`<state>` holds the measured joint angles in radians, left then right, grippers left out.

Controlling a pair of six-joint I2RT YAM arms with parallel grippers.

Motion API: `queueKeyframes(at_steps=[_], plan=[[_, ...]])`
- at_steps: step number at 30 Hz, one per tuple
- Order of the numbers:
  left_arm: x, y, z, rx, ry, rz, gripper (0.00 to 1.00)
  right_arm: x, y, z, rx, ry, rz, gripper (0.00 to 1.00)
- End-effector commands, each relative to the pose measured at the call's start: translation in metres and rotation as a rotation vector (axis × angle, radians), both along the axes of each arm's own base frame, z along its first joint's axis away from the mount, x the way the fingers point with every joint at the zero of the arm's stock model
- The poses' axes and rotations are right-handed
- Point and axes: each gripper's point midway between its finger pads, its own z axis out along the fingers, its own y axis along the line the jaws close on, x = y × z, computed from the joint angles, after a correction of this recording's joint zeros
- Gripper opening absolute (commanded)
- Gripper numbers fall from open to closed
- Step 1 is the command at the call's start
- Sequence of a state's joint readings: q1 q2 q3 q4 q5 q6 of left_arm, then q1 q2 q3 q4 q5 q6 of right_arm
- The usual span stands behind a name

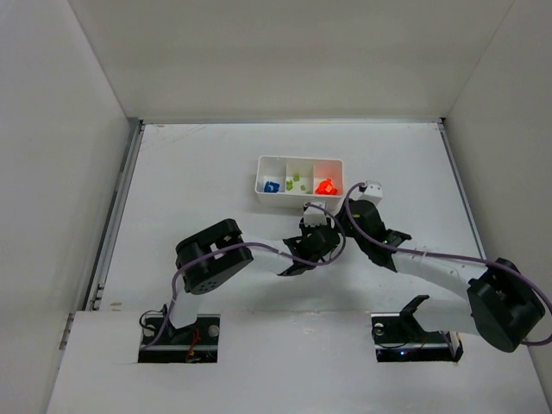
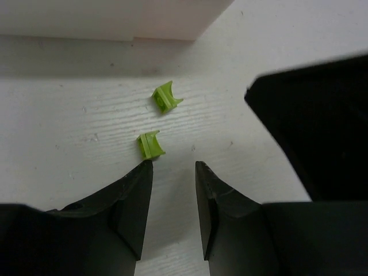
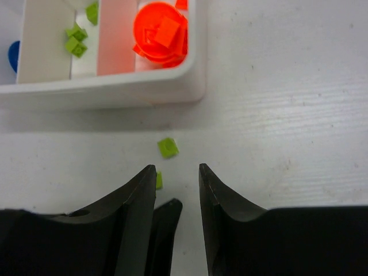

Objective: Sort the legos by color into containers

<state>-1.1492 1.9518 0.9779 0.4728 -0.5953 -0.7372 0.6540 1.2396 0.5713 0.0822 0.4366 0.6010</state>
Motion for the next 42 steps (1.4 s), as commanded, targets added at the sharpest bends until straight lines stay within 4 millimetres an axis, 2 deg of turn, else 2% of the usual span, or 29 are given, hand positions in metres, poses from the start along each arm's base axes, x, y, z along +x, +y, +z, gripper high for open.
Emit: queueKeyframes(at_steps=[1,5,11,15,18,20,23,26,30,34,38,42], plan=[[0.015,0.015,-0.007,0.106,-0.018,0.062,0.33,0.001,0.001,0.014,0.105,-0.056,-0.027,0.41],[0.022,0.019,-0.006,0.139,-0.027,0.093,0.32,-0.003,-0.004,0.008,0.127,-0.045,-0.035,0.41],[0.022,0.023,-0.009,0.188,-0.035,0.106,0.31,-0.007,-0.001,0.001,0.146,-0.033,-0.022,0.42],[0.02,0.023,-0.009,0.223,-0.049,0.104,0.33,-0.008,-0.001,0.002,0.158,-0.038,-0.021,0.42],[0.027,0.019,-0.011,0.219,-0.045,0.1,0.33,-0.008,-0.001,0.004,0.163,-0.045,-0.02,0.42],[0.033,0.015,-0.013,0.23,-0.051,0.092,0.29,-0.009,-0.003,0.003,0.164,-0.044,-0.025,0.42],[0.034,0.009,-0.011,0.227,-0.054,0.058,0.16,-0.009,-0.005,0.004,0.167,-0.046,-0.032,0.42],[0.028,0.012,0.004,0.196,-0.065,0.046,0.1,-0.011,-0.009,0.004,0.169,-0.05,-0.047,0.42],[0.021,0.03,0.052,0.136,-0.117,0.048,0.09,-0.009,-0.011,0.0,0.165,-0.039,-0.055,0.42],[0.031,0.048,0.095,0.091,-0.167,0.072,0.1,-0.009,-0.008,-0.005,0.159,-0.025,-0.051,0.42],[0.065,0.064,0.119,0.088,-0.226,0.124,0.11,-0.008,-0.006,-0.01,0.151,-0.014,-0.047,0.42],[0.111,0.07,0.119,0.086,-0.234,0.155,0.13,-0.01,0.001,-0.025,0.12,0.029,-0.022,0.42]])
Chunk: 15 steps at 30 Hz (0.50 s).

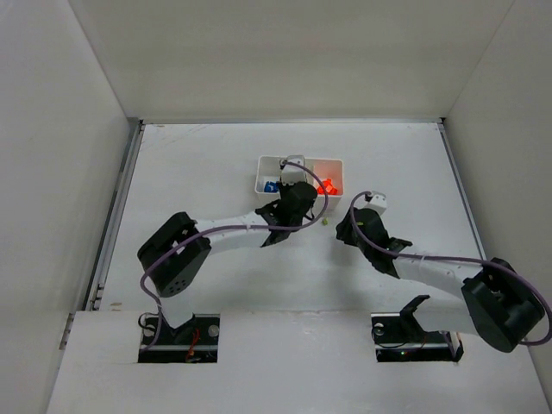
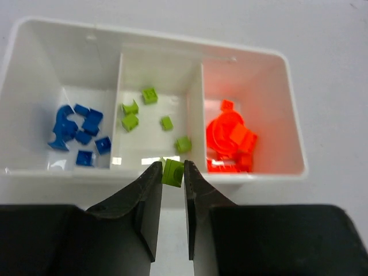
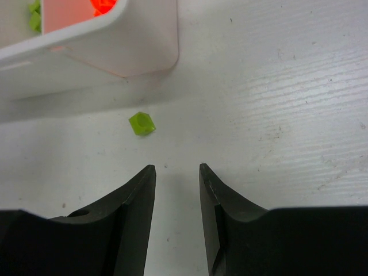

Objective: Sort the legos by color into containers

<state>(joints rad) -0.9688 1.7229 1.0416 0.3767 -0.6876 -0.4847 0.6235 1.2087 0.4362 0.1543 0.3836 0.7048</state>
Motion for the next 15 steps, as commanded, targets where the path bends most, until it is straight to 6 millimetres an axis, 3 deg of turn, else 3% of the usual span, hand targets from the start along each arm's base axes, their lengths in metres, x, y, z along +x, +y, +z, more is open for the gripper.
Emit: queueKeyframes(at_steps=[1,3,6,9,15], plan=[[0.038,0.0,0.002,0.017,-0.017,0.0,0.13,0.008,0.016,0.005,0.018,-0.02,0.031,0.42],[0.057,0.001,-0.005,0.022,-0.003,0.013,0.16,0.007,0.023,0.005,-0.002,-0.025,0.058,0.43],[0.071,0.005,-0.008,0.018,0.013,0.028,0.3,0.008,0.03,0.001,-0.029,-0.013,0.078,0.46],[0.064,0.013,0.007,-0.011,-0.011,0.033,0.39,0.012,0.039,-0.001,-0.06,-0.006,0.107,0.48],[0.027,0.038,0.018,-0.056,-0.026,0.02,0.41,0.024,0.049,-0.021,-0.122,0.047,0.115,0.48]])
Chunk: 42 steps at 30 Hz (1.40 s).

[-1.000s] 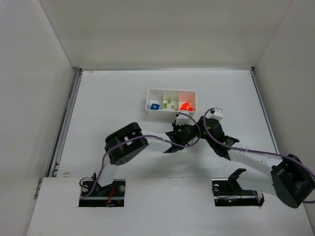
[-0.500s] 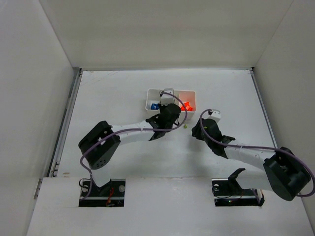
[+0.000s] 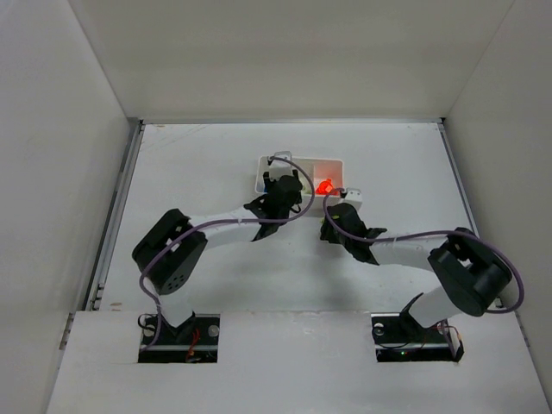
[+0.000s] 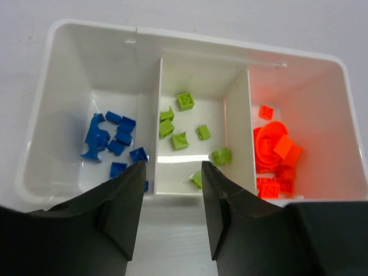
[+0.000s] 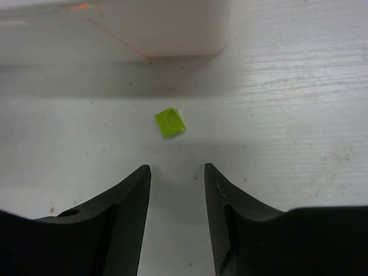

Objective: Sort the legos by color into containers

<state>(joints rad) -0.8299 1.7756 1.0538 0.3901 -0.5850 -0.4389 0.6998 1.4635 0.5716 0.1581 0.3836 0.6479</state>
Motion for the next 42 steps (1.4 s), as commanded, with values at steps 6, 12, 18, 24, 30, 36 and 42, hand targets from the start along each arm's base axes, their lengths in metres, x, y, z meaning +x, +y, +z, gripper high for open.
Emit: queueKeyframes(at_steps=[6,12,18,24,30,36,42], plan=[[-0.056,0.039,0.028,-0.158,-0.063,0.005,0.44,0.03,0.006,-0.003,-0.083,-0.023,-0.067,0.46],[-0.08,0.079,0.004,-0.186,-0.023,0.053,0.45,0.034,0.007,-0.01,-0.116,-0.009,-0.092,0.36],[-0.092,0.106,0.0,-0.206,-0.027,0.084,0.46,0.028,0.009,-0.014,-0.144,-0.017,-0.107,0.16],[-0.101,0.134,0.002,-0.242,-0.037,0.125,0.55,-0.01,0.02,0.021,-0.081,-0.066,-0.047,0.1],[-0.105,0.161,-0.008,-0.282,-0.028,0.185,0.71,0.004,0.048,0.104,0.018,-0.199,0.011,0.11],[-0.111,0.182,-0.014,-0.283,-0.044,0.232,0.83,0.078,0.071,0.147,0.034,-0.312,0.01,0.12],[-0.114,0.21,-0.018,-0.283,-0.071,0.31,1.0,0.136,0.092,0.13,0.08,-0.297,-0.011,0.33]])
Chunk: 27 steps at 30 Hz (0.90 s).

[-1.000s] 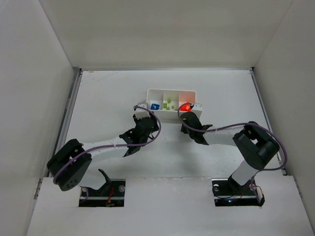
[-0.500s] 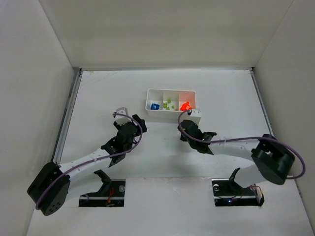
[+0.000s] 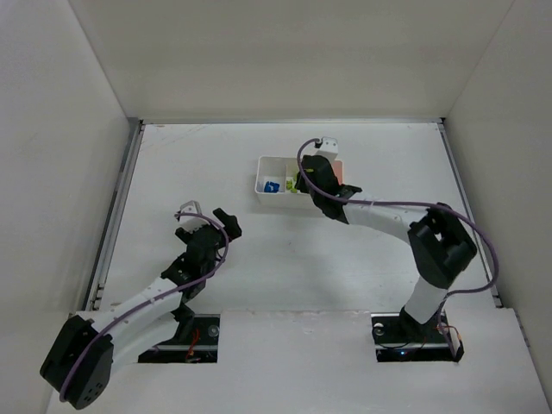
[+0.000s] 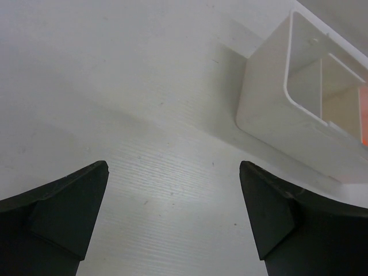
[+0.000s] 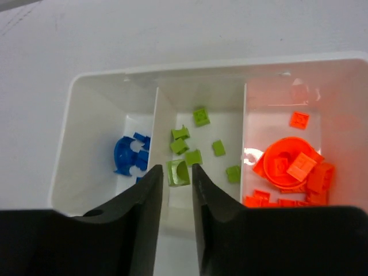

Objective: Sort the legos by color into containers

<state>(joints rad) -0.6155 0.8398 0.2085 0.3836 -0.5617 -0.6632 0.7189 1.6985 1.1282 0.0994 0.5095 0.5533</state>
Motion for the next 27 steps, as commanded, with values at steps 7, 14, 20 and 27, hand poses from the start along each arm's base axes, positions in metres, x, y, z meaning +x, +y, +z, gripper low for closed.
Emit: queueKeyframes(at_steps=[7,14,20,27], plan=[[0.002,0.026,0.001,0.013,-0.005,0.091,1.0,0.01,-0.007,0.078,0.053,-0.165,0.025,0.57],[0.005,0.016,-0.01,0.039,0.049,0.069,1.0,-0.054,-0.084,0.069,0.003,-0.189,-0.081,1.0],[0.01,-0.012,-0.009,0.01,0.1,-0.051,1.0,-0.1,-0.129,0.021,-0.049,-0.095,-0.162,1.0],[0.011,-0.01,-0.021,0.009,0.24,-0.041,1.0,-0.132,-0.151,0.009,0.018,-0.016,-0.2,1.0]])
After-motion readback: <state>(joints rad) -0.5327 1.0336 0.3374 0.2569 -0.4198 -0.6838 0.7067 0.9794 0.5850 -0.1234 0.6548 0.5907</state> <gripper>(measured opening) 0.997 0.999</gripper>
